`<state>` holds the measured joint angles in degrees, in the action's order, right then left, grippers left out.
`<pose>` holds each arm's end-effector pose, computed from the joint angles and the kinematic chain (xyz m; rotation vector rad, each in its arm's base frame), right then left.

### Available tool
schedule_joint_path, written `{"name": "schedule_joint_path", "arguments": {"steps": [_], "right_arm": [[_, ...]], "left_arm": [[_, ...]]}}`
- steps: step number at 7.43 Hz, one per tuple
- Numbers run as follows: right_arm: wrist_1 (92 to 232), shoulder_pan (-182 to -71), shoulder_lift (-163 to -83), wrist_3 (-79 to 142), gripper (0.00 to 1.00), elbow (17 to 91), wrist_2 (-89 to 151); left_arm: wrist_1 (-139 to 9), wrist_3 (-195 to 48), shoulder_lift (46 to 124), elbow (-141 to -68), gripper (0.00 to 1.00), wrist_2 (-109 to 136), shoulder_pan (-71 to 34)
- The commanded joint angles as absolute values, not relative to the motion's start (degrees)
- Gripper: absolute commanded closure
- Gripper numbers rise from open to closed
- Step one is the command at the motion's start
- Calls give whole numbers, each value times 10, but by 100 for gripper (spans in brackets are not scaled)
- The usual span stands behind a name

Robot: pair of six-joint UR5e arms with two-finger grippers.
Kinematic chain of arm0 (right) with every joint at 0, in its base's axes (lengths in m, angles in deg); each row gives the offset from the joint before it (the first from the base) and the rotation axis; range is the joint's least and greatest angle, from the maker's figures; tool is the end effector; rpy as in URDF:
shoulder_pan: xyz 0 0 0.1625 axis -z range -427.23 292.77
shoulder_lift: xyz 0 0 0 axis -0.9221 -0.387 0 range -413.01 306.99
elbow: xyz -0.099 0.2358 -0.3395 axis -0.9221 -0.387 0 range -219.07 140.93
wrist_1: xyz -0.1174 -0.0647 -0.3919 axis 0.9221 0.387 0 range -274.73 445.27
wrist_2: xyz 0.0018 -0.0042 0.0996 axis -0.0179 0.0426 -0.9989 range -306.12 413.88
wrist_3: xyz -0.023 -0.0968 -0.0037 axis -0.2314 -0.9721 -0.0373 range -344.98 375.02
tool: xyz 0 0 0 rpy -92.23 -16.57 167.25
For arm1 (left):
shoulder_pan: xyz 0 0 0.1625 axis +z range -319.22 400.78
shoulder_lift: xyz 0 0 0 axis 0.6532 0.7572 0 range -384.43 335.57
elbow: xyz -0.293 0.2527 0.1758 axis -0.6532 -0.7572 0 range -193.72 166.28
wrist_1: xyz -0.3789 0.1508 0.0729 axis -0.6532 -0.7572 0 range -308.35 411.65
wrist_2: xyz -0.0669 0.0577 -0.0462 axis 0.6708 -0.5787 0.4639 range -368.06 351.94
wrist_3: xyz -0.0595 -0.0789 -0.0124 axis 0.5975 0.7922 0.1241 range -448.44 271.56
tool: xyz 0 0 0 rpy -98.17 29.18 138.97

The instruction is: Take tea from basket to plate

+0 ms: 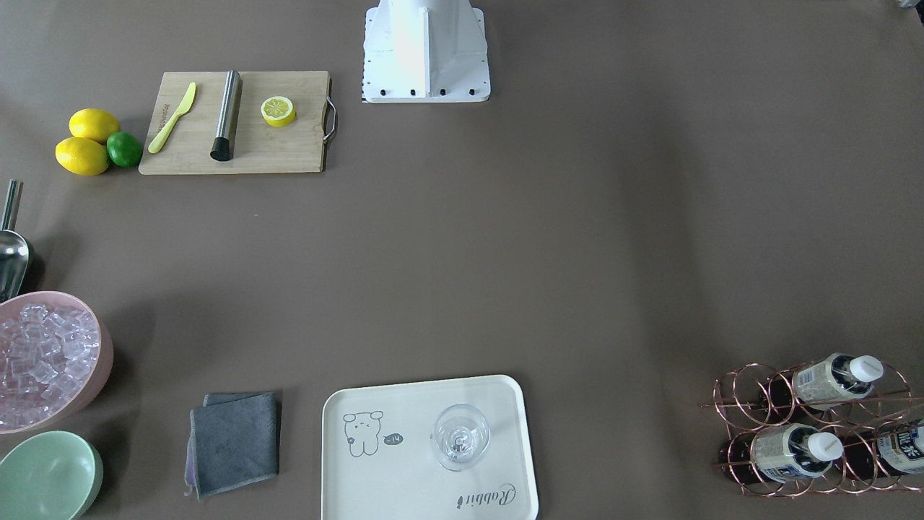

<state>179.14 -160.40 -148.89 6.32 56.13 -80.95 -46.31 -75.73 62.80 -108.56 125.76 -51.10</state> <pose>0.0874 -0.4382 0.6682 0.0060 -0.7856 -0.0605 -0.0802 -0.4798 0.6261 0.0938 0.7759 -0.1747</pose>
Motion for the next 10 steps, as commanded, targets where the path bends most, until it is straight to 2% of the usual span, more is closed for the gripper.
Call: {"name": "schedule_joint_path", "arguments": {"steps": [1,10], "right_arm": [[1791,-1604,-1488,63,0,565,-810],[1791,-1604,-1487,64,0,567,-811]], "left_arm": [[-460,-760,634,-1083,3,1256,-507],[-464,-763,627,-1089,3,1254,-507]]}}
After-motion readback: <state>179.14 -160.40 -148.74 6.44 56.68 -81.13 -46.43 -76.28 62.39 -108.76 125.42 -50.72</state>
